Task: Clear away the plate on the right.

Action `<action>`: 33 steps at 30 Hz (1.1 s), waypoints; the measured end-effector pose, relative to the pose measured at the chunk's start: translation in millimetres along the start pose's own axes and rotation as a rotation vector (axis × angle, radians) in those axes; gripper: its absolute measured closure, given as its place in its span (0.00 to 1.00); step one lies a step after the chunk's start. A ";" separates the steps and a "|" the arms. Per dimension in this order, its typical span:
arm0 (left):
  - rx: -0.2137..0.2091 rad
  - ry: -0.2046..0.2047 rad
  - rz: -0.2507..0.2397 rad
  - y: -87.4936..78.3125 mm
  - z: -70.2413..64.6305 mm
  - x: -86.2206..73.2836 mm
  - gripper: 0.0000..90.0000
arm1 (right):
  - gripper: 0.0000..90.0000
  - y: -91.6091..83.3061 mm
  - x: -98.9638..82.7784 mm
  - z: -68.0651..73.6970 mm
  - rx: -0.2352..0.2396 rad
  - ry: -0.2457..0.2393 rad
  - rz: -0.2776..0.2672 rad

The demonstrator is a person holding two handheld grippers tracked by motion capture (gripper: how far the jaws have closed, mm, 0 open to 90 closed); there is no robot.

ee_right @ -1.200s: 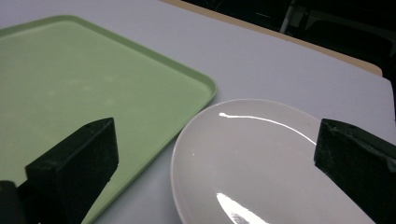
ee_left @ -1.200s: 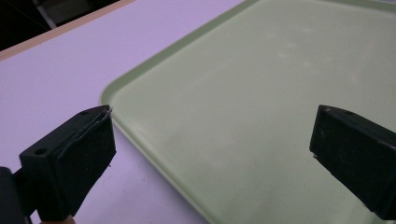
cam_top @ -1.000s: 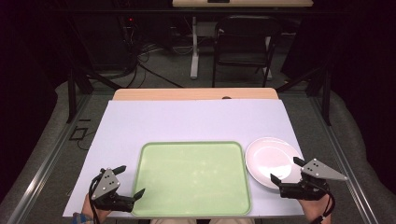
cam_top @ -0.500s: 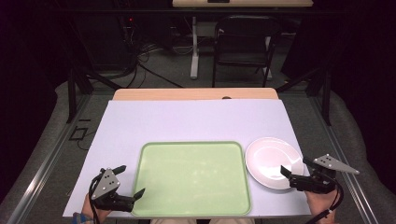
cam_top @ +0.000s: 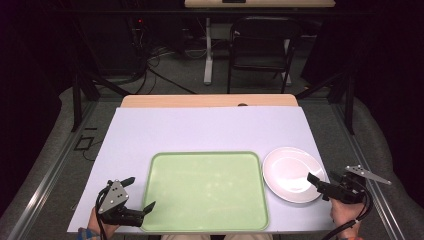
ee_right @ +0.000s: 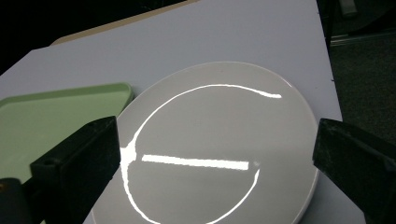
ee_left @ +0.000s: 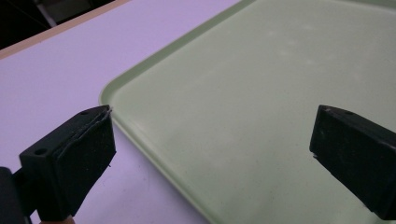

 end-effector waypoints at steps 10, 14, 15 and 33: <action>-0.004 0.001 0.005 0.5 -0.3 -0.2 0.00 | 0.02 3.0 -5.9 -15.6 -0.013 0.108 0.010; -0.004 -0.001 0.006 0.6 -0.5 -0.3 0.00 | 0.00 4.5 -7.1 -16.3 -0.015 0.116 0.016; -0.004 -0.001 0.006 0.6 -0.5 -0.3 0.00 | 0.00 5.1 -7.6 -16.3 -0.016 0.118 0.023; -0.006 -0.006 0.005 0.3 0.0 -0.3 0.00 | 0.16 11.5 -19.6 -32.4 -0.058 0.263 0.068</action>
Point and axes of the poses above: each handheld gripper's, and its own axes: y roughly forward along the jaws, x roughly out of its top, z roughly to its left, the point moved 6 cm from there along y, roughly forward along the jaws, and after that the axes turned 10 degrees about -z, right-handed, at the moved point
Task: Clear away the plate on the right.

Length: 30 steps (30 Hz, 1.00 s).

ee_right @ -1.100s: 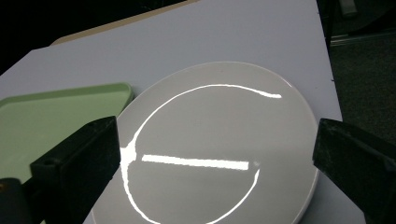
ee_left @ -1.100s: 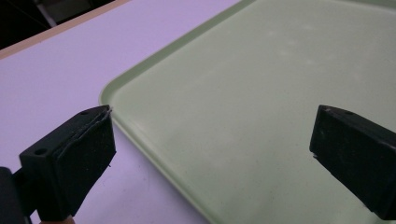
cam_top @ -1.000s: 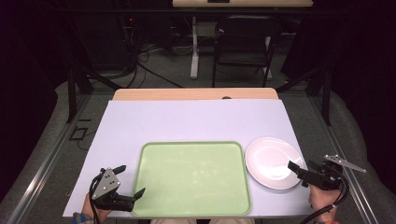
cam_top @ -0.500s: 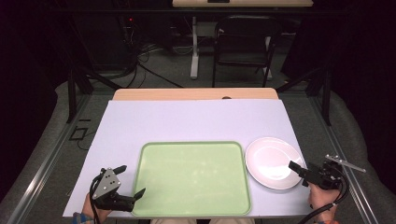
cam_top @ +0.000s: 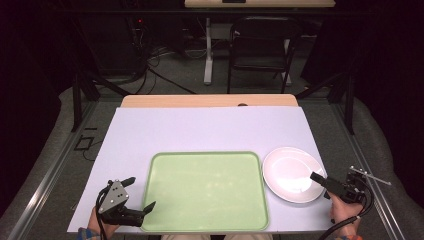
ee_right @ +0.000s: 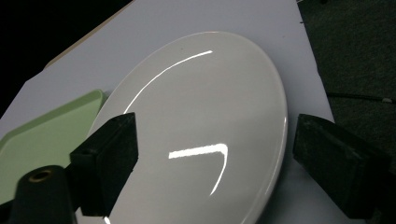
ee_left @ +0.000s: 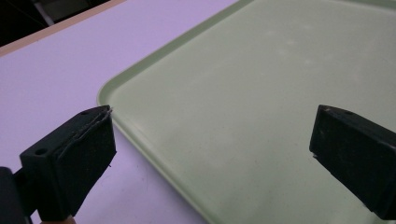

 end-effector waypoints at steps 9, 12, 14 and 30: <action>0.002 0.000 0.003 0.3 0.0 -0.2 0.00 | 0.33 5.2 -3.2 -8.9 -0.041 0.087 0.004; 0.001 0.001 0.004 0.5 -0.1 -0.5 0.00 | 0.37 5.6 -2.8 -10.6 -0.047 0.107 -0.005; 0.000 0.001 0.005 0.7 -0.2 -0.5 0.00 | 0.40 5.8 -2.6 -11.6 -0.054 0.110 -0.008; 0.002 0.001 0.008 1.3 -0.2 -0.7 0.01 | 0.63 8.8 -3.1 -18.1 -0.100 0.129 -0.025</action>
Point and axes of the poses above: each handheld gripper's, and its own axes: y roughly forward along the jaws, x roughly out of its top, z roughly to its left, the point moved 6 cm from there along y, roughly forward along the jaws, and after that the axes turned 10 degrees about -z, right-handed, at the moved point
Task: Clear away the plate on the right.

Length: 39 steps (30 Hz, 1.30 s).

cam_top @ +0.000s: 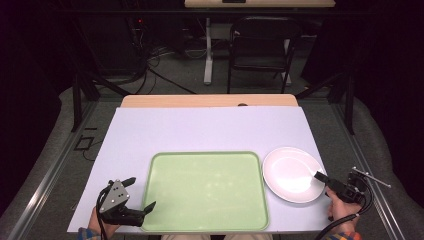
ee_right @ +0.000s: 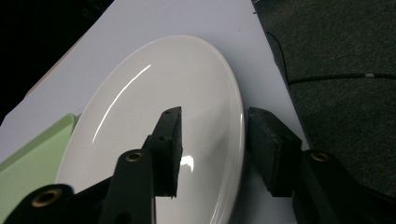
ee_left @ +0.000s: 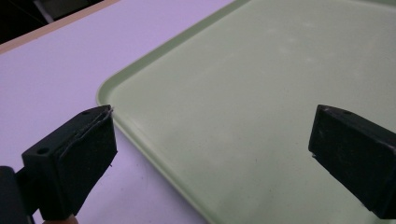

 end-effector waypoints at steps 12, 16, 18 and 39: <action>-0.003 -0.003 0.006 0.2 -0.2 -0.5 0.02 | 0.77 1.4 -0.5 -1.1 -0.040 -0.004 -0.001; -0.002 -0.004 0.006 0.5 -0.2 -0.5 0.02 | 0.80 1.4 -0.5 -2.3 -0.058 -0.010 0.001; -0.002 -0.003 0.008 0.5 -0.2 -0.6 0.02 | 0.82 1.9 -0.2 -3.1 -0.058 -0.008 -0.001; 0.008 -0.005 0.016 0.9 1.1 -1.4 0.04 | 0.87 3.0 1.3 -4.7 -0.046 0.024 0.003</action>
Point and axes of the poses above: each handheld gripper's, and its own axes: y roughly forward along the jaws, x roughly out of its top, z roughly to its left, the point moved 6 cm from there along y, roughly forward along the jaws, and after that the axes turned 10 degrees about -z, right-handed, at the moved point
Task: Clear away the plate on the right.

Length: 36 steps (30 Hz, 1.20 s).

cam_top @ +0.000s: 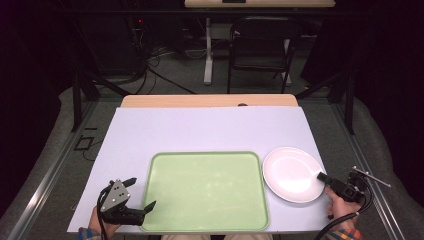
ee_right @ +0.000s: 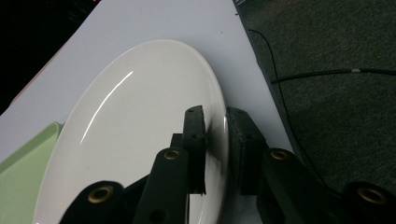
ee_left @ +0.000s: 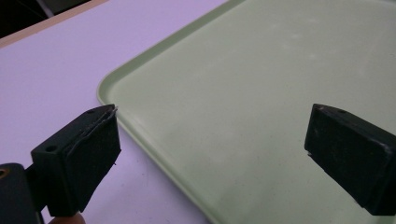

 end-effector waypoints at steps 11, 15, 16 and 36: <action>-0.001 0.000 -0.004 -0.4 -0.3 0.4 0.04 | 0.90 0.6 0.6 -3.3 0.029 0.089 -0.017; 0.000 0.000 -0.003 -0.4 -0.3 0.4 0.04 | 0.91 0.2 0.5 -4.1 0.035 0.123 -0.014; -0.001 0.001 -0.003 -0.4 -0.2 0.4 0.04 | 0.90 0.2 0.5 -4.5 0.039 0.134 -0.014; 0.002 0.003 -0.005 -1.6 -0.3 0.7 0.05 | 0.97 -7.9 10.0 4.2 0.113 0.245 -0.043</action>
Point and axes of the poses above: each handheld gripper's, and its own axes: y roughly forward along the jaws, x roughly out of its top, z roughly to its left, the point moved 6 cm from there along y, roughly forward along the jaws, and after that the axes turned 10 degrees about -z, right-handed, at the moved point
